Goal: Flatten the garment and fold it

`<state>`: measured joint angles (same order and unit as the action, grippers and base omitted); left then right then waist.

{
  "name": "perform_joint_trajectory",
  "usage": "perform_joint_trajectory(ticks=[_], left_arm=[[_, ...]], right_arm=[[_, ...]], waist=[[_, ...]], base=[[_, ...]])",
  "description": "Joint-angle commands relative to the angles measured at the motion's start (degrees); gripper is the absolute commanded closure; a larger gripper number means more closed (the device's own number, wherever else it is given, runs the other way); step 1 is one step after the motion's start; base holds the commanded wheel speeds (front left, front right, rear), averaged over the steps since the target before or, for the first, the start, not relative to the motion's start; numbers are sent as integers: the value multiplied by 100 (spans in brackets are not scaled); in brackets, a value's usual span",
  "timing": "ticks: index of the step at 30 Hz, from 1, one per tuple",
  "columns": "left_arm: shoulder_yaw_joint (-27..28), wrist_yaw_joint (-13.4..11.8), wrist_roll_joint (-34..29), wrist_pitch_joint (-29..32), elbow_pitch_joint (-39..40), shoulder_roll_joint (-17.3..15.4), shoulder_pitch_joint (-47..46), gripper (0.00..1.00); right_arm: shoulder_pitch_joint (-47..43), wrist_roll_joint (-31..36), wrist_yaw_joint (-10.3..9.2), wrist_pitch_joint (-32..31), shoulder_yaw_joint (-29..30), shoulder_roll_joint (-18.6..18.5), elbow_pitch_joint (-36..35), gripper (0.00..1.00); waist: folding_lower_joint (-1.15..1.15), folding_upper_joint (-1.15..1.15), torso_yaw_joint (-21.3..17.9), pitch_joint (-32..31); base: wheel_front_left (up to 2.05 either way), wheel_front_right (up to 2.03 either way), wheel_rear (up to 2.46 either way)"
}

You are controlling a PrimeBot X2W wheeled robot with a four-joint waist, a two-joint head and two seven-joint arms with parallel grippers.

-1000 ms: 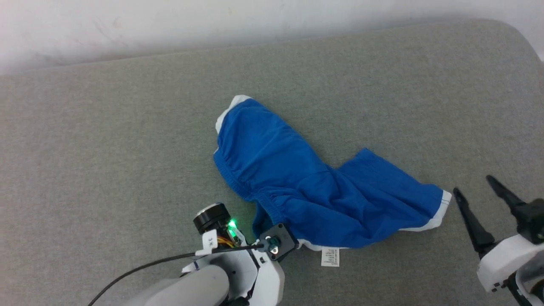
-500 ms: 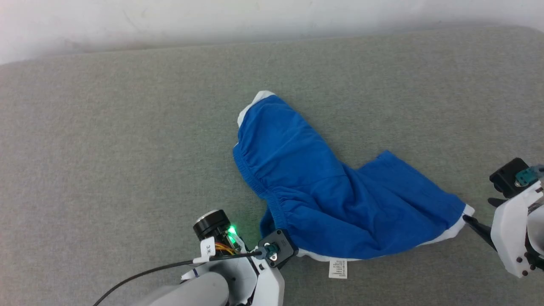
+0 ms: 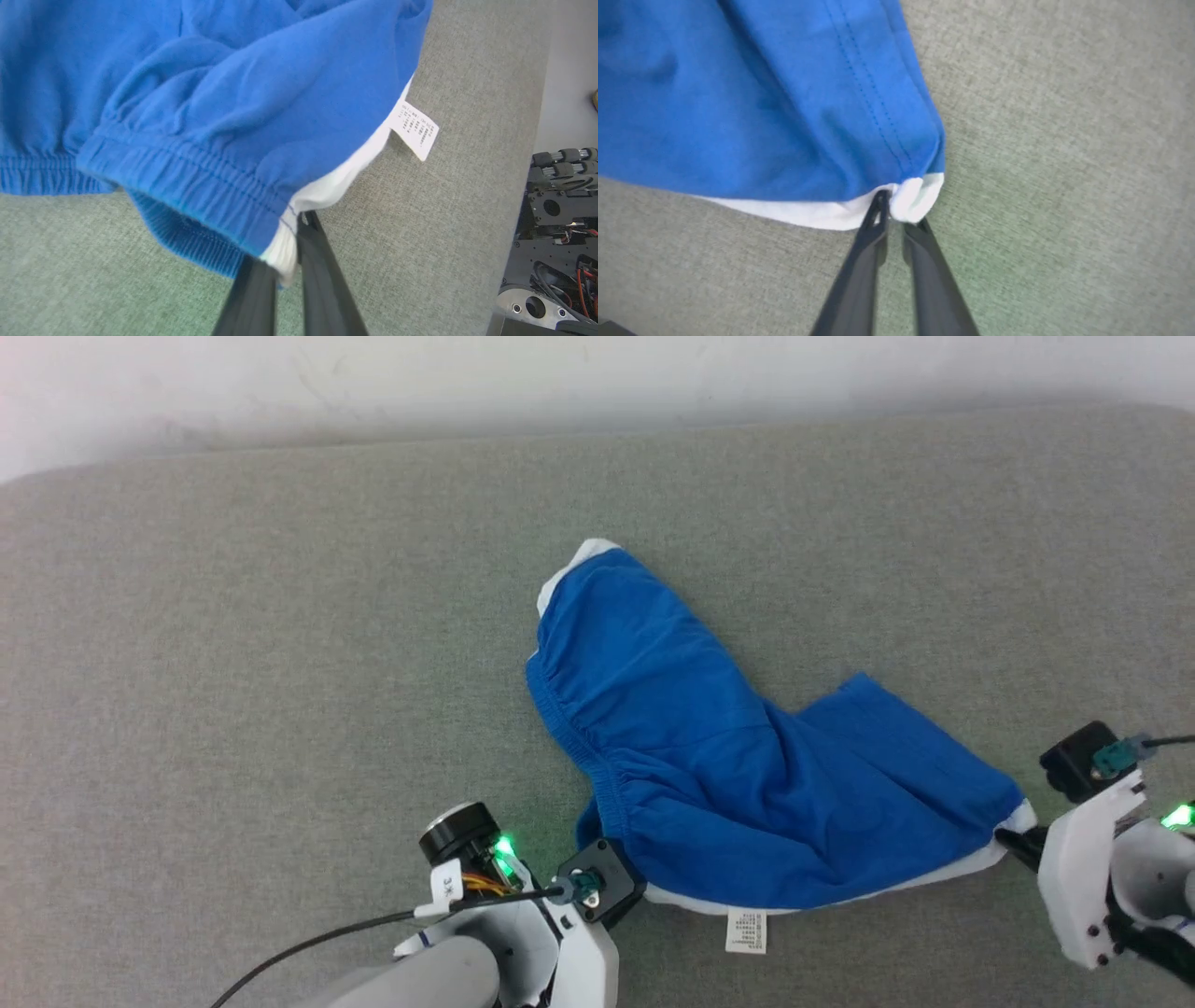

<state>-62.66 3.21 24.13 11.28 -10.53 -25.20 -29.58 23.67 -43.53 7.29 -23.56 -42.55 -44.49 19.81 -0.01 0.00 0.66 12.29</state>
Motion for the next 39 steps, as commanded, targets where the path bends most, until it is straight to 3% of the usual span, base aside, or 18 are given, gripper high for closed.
perform_joint_trajectory(ticks=[1,8,12,16,23,32,39], left_arm=[[0,-52,63,-55,-40,-2,110,100],[259,-252,297,-497,168,-35,317,100],[752,-498,376,-933,621,-209,138,100],[1304,-588,461,-1277,1001,-315,-348,100],[2099,-445,530,-1666,784,-165,-1824,100],[2498,-84,406,-1742,-315,287,-4031,100],[2670,45,219,-1980,-1116,691,-5639,100]], right_arm=[[-70,-27,20,226,-228,206,158,100],[-105,-195,20,1460,-2,-52,-83,100],[-155,-426,20,2035,562,-113,-587,100],[60,-559,20,2367,1232,-39,-1077,100],[1178,-409,20,2459,2283,625,-1300,100],[3429,829,20,2358,3201,1708,-400,100],[5172,1639,20,2294,3540,1967,261,100]], waist=[[1,0,-54,-183],[1,0,-41,-633],[1,0,-43,-770],[1,0,-36,-766],[1,0,-90,-321],[1,0,-169,825],[1,0,-215,1619]], base=[[0,0,0],[0,0,0],[0,0,0],[0,0,0],[0,0,0],[0,0,0],[0,0,0]])
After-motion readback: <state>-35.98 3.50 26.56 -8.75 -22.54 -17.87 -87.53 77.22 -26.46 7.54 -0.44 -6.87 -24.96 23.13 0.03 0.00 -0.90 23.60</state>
